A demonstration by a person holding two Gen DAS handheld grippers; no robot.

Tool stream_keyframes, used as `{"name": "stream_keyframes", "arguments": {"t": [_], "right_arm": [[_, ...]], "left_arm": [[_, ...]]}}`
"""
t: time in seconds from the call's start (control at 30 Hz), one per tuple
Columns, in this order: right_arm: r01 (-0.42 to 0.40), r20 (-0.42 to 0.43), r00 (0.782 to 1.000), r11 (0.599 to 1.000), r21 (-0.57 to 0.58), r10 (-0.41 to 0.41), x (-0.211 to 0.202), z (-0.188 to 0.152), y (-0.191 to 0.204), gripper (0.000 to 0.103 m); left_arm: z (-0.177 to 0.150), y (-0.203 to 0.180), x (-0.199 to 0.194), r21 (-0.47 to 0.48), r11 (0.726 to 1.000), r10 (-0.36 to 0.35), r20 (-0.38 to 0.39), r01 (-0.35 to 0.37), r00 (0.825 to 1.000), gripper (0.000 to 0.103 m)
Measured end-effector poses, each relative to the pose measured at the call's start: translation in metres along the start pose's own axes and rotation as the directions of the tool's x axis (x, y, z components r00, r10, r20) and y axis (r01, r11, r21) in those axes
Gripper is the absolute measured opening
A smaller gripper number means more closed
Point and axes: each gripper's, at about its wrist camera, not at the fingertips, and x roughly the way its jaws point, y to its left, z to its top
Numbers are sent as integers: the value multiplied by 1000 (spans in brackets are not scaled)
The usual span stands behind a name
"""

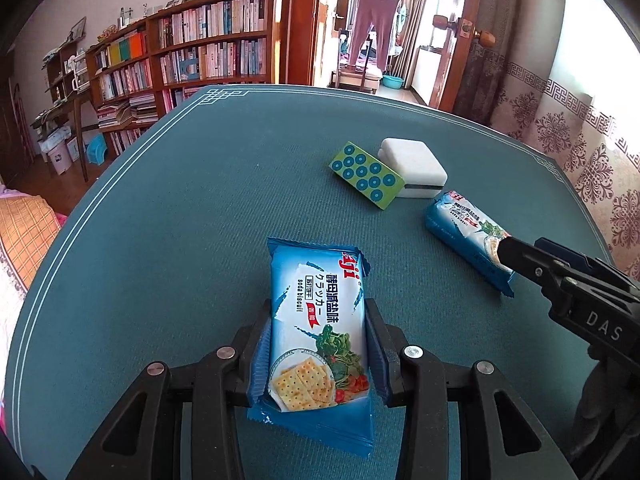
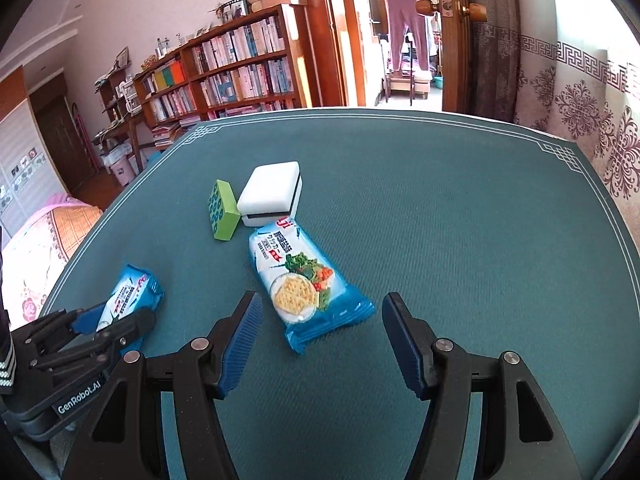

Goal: Organize objects
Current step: 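Grasp the second blue cracker packet with the right tool while the left tool holds its packet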

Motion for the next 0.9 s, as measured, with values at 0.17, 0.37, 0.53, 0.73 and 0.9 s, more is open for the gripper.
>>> {"name": "stream_keyframes", "arguments": {"t": [0.17,0.37,0.53,0.73,0.9], "right_arm": [[-36,-8,999,999,2,36,13,13,2,70],[-57,-45,997,998,7,57,32,17,4,70],[-52,-60,997,998,-34,50,40,13,12,70],[-73,-70,995,995,-72,68,32,2,20,70],[-22,-56,998,994,-110,16,35,0,30,70]], "left_arm": [[-1,0,0,-1,1000,-5,-3,5,1000,43],[-1,2,2,-8,1000,-6,-8,6,1000,43],[0,3,2,-14,1000,-7,-12,7,1000,43],[-1,5,3,-18,1000,-4,-14,4,1000,43],[-1,5,3,-17,1000,-2,-16,2,1000,43]]}}
